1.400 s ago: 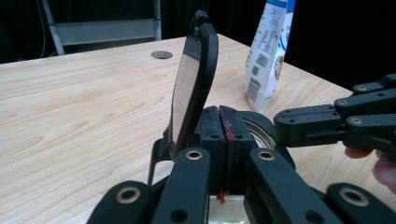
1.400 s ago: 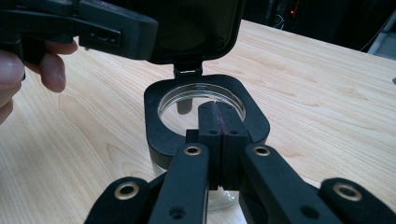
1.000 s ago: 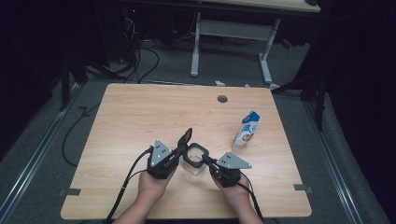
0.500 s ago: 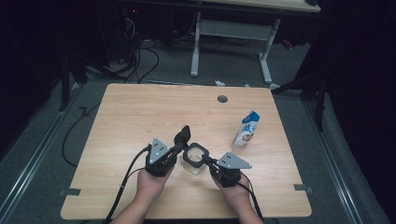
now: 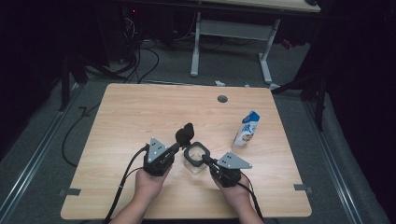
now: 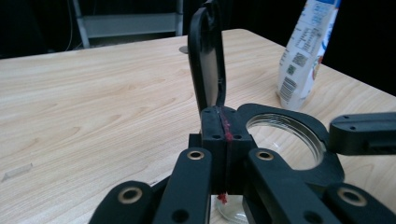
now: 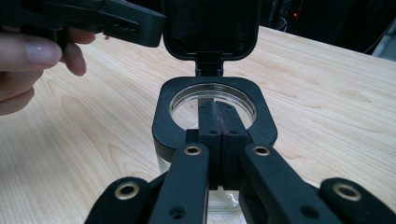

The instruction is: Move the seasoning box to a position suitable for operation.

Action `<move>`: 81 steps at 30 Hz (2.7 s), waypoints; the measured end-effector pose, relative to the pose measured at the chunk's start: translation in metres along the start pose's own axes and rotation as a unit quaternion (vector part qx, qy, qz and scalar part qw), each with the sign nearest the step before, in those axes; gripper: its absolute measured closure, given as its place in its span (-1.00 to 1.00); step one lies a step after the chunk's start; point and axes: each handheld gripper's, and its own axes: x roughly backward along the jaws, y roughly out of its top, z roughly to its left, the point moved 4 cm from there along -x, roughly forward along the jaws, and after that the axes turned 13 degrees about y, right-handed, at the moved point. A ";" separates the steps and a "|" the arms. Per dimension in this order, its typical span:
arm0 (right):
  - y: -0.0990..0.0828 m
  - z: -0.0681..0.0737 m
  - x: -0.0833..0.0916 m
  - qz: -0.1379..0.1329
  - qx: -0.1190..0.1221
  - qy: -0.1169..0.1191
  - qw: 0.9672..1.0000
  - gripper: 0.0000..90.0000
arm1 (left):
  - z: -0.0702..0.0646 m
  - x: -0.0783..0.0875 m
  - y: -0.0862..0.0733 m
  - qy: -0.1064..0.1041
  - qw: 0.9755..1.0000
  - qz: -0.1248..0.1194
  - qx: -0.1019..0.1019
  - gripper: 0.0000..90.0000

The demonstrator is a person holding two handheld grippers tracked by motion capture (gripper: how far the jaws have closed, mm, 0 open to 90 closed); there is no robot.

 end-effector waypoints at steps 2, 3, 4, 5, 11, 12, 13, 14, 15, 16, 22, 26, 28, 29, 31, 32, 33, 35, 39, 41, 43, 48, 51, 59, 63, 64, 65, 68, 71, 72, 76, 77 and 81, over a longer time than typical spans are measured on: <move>0.001 0.000 0.000 0.001 -0.002 -0.001 1.000 1.00 | 0.000 0.003 -0.002 -0.004 1.000 -0.003 -0.003 0.95; 0.001 0.000 0.000 0.003 -0.001 -0.002 1.000 1.00 | 0.001 0.005 -0.003 -0.004 1.000 -0.003 -0.005 0.94; 0.001 0.000 0.000 0.004 -0.001 -0.003 1.000 1.00 | 0.003 0.006 -0.004 0.000 1.000 -0.002 -0.007 0.92; 0.001 0.000 0.000 0.004 -0.001 -0.003 1.000 1.00 | 0.005 0.006 -0.007 0.000 1.000 0.001 -0.005 0.92; 0.001 0.001 -0.001 0.003 -0.001 -0.004 1.000 1.00 | 0.033 0.015 -0.024 0.017 1.000 0.013 0.001 0.86; 0.001 0.001 -0.001 0.002 0.002 -0.005 1.000 0.99 | 0.038 0.018 -0.028 0.019 1.000 0.015 0.001 0.84; 0.001 0.002 0.000 0.000 0.001 -0.005 1.000 0.99 | 0.042 0.021 -0.031 0.022 1.000 0.016 0.001 0.82; 0.002 0.002 0.001 -0.002 0.004 -0.006 1.000 0.98 | 0.049 0.025 -0.035 0.026 0.999 0.019 0.003 0.80; 0.004 0.002 0.003 -0.010 0.003 -0.007 1.000 0.98 | 0.053 0.027 -0.038 0.027 0.999 0.022 0.005 0.79; 0.005 0.002 0.004 -0.013 0.003 -0.008 1.000 0.98 | 0.060 0.031 -0.043 0.030 0.999 0.026 0.005 0.77; 0.012 -0.004 0.015 -0.032 -0.003 -0.022 0.999 0.96 | 0.080 0.039 -0.059 0.032 0.998 0.058 -0.001 0.63; 0.010 -0.013 0.020 -0.028 -0.015 -0.043 0.999 0.94 | 0.084 0.043 -0.064 0.029 0.997 0.067 -0.034 0.51; 0.008 -0.018 0.025 -0.024 -0.017 -0.063 0.998 0.93 | 0.085 0.044 -0.067 0.026 0.996 0.073 -0.041 0.43; 0.007 -0.020 0.027 -0.023 -0.018 -0.069 0.997 0.93 | 0.086 0.043 -0.070 0.024 0.995 0.080 -0.049 0.40; 0.004 -0.028 0.036 -0.025 -0.031 -0.088 0.995 0.92 | 0.087 0.039 -0.072 0.025 0.993 0.096 -0.060 0.32; 0.002 -0.033 0.040 -0.028 -0.042 -0.095 0.994 0.92 | 0.088 0.038 -0.074 0.022 0.993 0.101 -0.058 0.30; 0.000 -0.037 0.044 -0.026 -0.053 -0.101 0.993 0.91 | 0.088 0.038 -0.075 0.019 0.993 0.104 -0.055 0.29; -0.004 -0.045 0.048 -0.020 -0.064 -0.113 0.991 0.91 | 0.085 0.038 -0.075 0.012 0.993 0.104 -0.062 0.28; -0.016 -0.058 0.052 -0.007 -0.096 -0.138 0.986 0.89 | 0.084 0.039 -0.074 0.001 0.993 0.100 -0.062 0.20; -0.022 -0.063 0.052 -0.002 -0.109 -0.149 0.983 0.87 | 0.082 0.041 -0.073 -0.010 0.993 0.097 -0.061 0.17; -0.026 -0.068 0.053 -0.005 -0.122 -0.157 0.980 0.86 | 0.079 0.042 -0.073 -0.011 0.993 0.092 -0.072 0.14; -0.031 -0.076 0.052 -0.004 -0.120 -0.172 0.978 0.81 | 0.077 0.042 -0.075 -0.009 0.994 0.086 -0.059 0.07; -0.031 -0.082 0.049 0.000 -0.118 -0.175 0.977 0.77 | 0.077 0.042 -0.077 -0.001 0.994 0.088 -0.062 0.07; -0.026 -0.101 0.039 0.014 -0.129 -0.198 0.972 0.55 | 0.080 0.043 -0.076 0.002 0.996 0.078 -0.051 0.06; -0.021 -0.102 0.037 0.014 -0.131 -0.213 0.968 0.46 | 0.081 0.045 -0.075 0.000 0.996 0.071 -0.049 0.05; -0.019 -0.101 0.036 0.015 -0.131 -0.216 0.967 0.45 | 0.082 0.045 -0.075 -0.001 0.996 0.070 -0.049 0.05; -0.017 -0.101 0.035 0.017 -0.131 -0.219 0.967 0.45 | 0.082 0.045 -0.074 -0.001 0.997 0.068 -0.048 0.05; -0.014 -0.101 0.032 0.026 -0.128 -0.226 0.965 0.48 | 0.082 0.046 -0.073 -0.001 0.997 0.064 -0.048 0.05; -0.013 -0.104 0.030 0.040 -0.131 -0.238 0.962 0.59 | 0.082 0.046 -0.073 -0.001 0.997 0.063 -0.049 0.05; -0.013 -0.105 0.029 0.041 -0.135 -0.236 0.961 0.67 | 0.082 0.047 -0.073 -0.002 0.997 0.062 -0.048 0.06; -0.014 -0.104 0.028 0.048 -0.126 -0.234 0.963 0.94 | 0.081 0.047 -0.074 -0.002 0.997 0.063 -0.049 0.06; -0.014 -0.104 0.028 0.048 -0.123 -0.235 0.963 0.98 | 0.080 0.046 -0.074 -0.002 0.997 0.063 -0.049 0.06; -0.017 -0.103 0.032 0.049 -0.121 -0.234 0.963 1.00 | 0.079 0.046 -0.074 -0.001 0.997 0.062 -0.051 0.06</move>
